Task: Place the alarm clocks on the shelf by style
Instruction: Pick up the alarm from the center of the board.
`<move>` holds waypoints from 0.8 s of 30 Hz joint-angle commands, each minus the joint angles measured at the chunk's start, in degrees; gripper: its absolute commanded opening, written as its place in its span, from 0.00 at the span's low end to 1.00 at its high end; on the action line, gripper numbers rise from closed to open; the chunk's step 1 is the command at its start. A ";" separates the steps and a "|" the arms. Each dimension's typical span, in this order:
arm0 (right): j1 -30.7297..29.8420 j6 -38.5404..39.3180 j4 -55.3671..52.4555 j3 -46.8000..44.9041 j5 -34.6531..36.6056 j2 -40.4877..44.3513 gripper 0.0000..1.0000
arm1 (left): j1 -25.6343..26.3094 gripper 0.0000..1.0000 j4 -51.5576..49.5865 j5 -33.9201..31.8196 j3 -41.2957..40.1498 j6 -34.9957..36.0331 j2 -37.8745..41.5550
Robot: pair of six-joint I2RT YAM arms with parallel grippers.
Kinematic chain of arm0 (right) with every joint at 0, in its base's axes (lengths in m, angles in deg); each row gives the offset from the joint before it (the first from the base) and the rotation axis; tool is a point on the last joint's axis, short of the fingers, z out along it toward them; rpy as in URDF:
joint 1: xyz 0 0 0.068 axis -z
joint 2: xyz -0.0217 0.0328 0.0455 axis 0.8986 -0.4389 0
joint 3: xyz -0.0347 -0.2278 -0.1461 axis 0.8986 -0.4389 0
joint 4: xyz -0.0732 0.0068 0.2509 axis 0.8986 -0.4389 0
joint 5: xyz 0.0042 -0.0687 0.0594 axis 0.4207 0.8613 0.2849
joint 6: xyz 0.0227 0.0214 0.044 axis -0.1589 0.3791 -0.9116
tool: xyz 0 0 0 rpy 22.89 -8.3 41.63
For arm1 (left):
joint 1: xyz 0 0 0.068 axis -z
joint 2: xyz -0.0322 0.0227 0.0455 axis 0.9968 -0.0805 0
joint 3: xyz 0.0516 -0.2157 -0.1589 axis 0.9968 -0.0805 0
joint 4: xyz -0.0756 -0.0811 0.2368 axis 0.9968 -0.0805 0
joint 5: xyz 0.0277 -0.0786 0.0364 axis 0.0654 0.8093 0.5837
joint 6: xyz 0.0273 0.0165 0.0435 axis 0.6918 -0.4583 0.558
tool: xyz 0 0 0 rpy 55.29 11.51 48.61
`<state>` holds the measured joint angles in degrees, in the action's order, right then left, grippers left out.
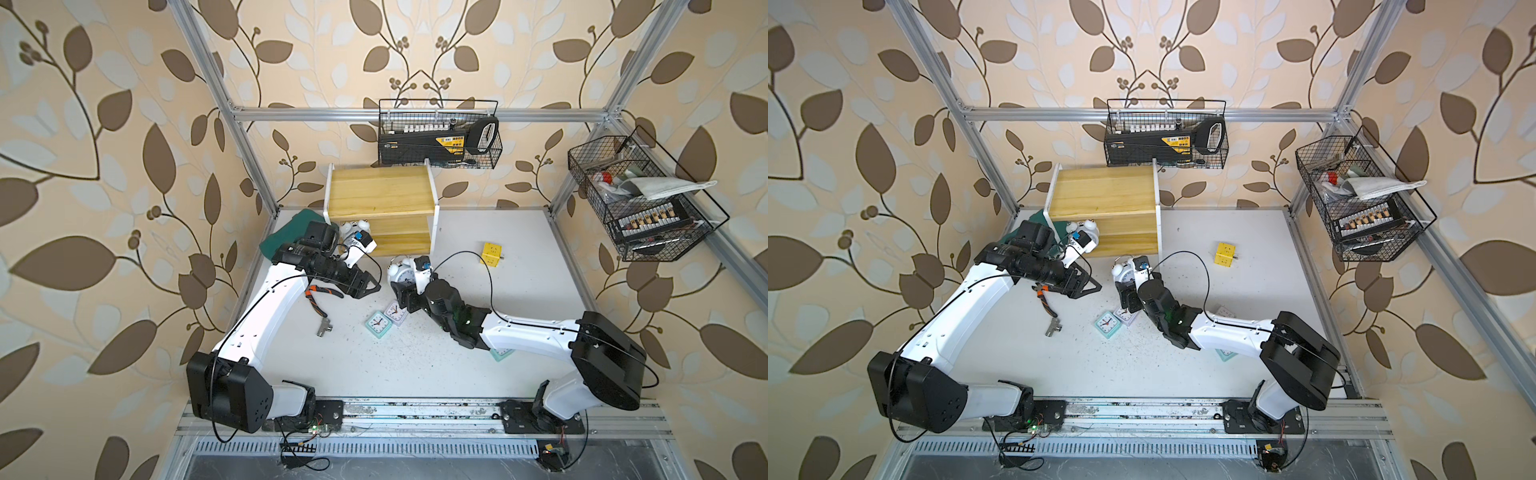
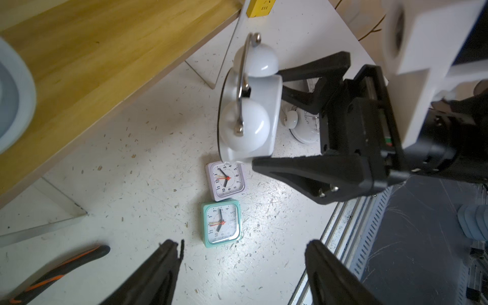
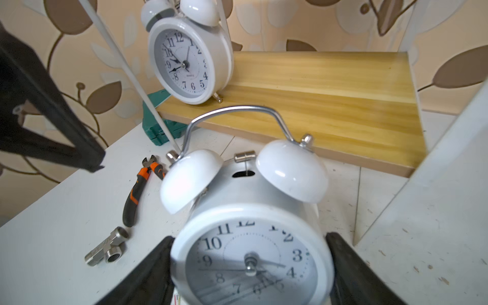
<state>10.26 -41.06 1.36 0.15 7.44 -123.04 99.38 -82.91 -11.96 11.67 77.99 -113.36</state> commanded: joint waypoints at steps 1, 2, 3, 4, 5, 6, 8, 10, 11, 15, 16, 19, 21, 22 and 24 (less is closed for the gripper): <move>-0.05 -0.52 6.49 4.74 6.13 -0.68 0.50 | -1.79 0.79 -1.60 1.58 -2.04 1.82 2.24; -0.06 -0.48 6.86 5.34 6.48 -0.97 0.51 | -2.31 0.79 -1.43 1.62 -2.74 1.80 2.35; -0.07 -0.39 7.36 6.04 7.30 -1.39 0.51 | -2.79 0.79 -1.18 1.50 -3.56 1.72 2.57; -0.18 -0.43 7.37 7.02 8.09 -1.83 0.52 | -3.22 0.79 -0.77 1.31 -4.34 1.44 2.79; -0.34 -0.27 7.45 7.72 8.63 -2.08 0.52 | -3.63 0.79 -0.44 1.38 -4.99 1.22 2.96; -0.41 0.02 8.07 8.46 9.57 -2.68 0.52 | -4.07 0.79 -0.08 1.55 -5.67 0.94 3.13; -0.56 0.68 9.02 9.95 12.25 -4.06 0.53 | -4.74 0.79 0.71 1.84 -6.75 0.45 3.41; -0.78 1.72 10.02 11.66 15.18 -5.94 0.54 | -5.28 0.79 1.08 2.19 -7.33 0.34 3.50; -0.75 2.07 10.73 12.33 16.20 -6.79 0.54 | -5.46 0.79 1.26 2.11 -7.51 0.27 3.41; -0.88 3.64 13.70 14.45 19.63 -10.00 0.54 | -5.76 0.79 1.93 1.58 -8.21 0.22 3.32; -0.89 3.91 14.36 14.94 20.26 -10.69 0.54 | -5.83 0.80 2.09 1.41 -8.38 0.21 3.37; -0.95 5.08 16.32 16.27 21.53 -12.55 0.54 | -5.91 0.80 2.28 1.39 -8.66 0.28 3.43; -0.95 6.11 18.11 17.01 22.63 -13.82 0.54 | -5.91 0.80 2.45 1.40 -8.83 0.30 3.41; -0.89 6.98 19.31 17.34 23.16 -14.57 0.54 | -5.97 0.80 2.53 1.48 -8.86 0.30 3.43; -0.89 8.33 21.25 18.11 23.97 -15.99 0.54 | -6.00 0.80 2.54 1.66 -9.14 0.40 3.50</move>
<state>9.64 -35.57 15.33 15.14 27.81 -137.62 93.96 -81.03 -11.83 3.15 78.03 -111.57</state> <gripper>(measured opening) 0.793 0.798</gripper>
